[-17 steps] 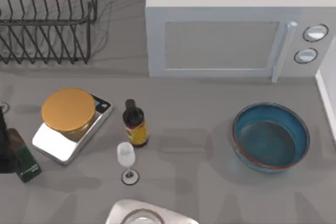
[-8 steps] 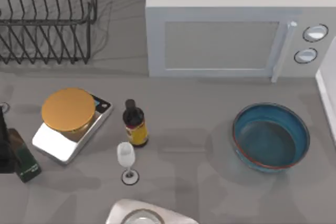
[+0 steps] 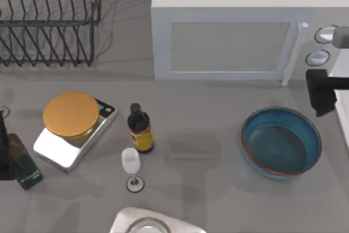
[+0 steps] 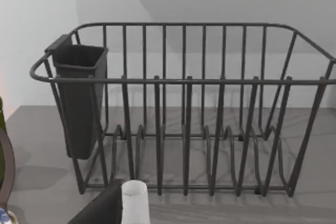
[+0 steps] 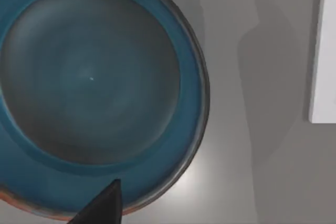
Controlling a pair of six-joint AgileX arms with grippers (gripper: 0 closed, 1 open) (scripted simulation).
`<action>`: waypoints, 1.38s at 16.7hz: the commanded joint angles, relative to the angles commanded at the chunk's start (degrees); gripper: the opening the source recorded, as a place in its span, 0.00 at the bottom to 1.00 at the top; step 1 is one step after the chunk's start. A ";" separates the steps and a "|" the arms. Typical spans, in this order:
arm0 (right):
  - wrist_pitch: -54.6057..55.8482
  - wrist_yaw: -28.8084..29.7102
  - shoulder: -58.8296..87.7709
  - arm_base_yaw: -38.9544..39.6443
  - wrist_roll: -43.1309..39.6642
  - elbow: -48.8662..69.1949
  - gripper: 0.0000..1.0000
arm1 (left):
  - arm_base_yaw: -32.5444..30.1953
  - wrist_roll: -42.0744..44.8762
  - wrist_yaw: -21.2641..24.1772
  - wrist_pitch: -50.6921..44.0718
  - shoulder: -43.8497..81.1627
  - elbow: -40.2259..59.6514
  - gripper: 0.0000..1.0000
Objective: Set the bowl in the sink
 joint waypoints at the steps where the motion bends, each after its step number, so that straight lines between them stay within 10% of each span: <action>1: -2.07 -0.07 2.97 0.50 0.51 2.62 1.00 | 0.00 0.00 0.00 0.00 0.00 0.00 1.00; 12: -5.65 -0.31 9.76 1.48 1.56 7.58 1.00 | 0.00 0.00 0.00 0.00 0.00 0.00 1.00; 23: 15.42 -0.28 16.50 1.88 1.94 -6.73 1.00 | 0.00 0.00 0.00 0.00 0.00 0.00 1.00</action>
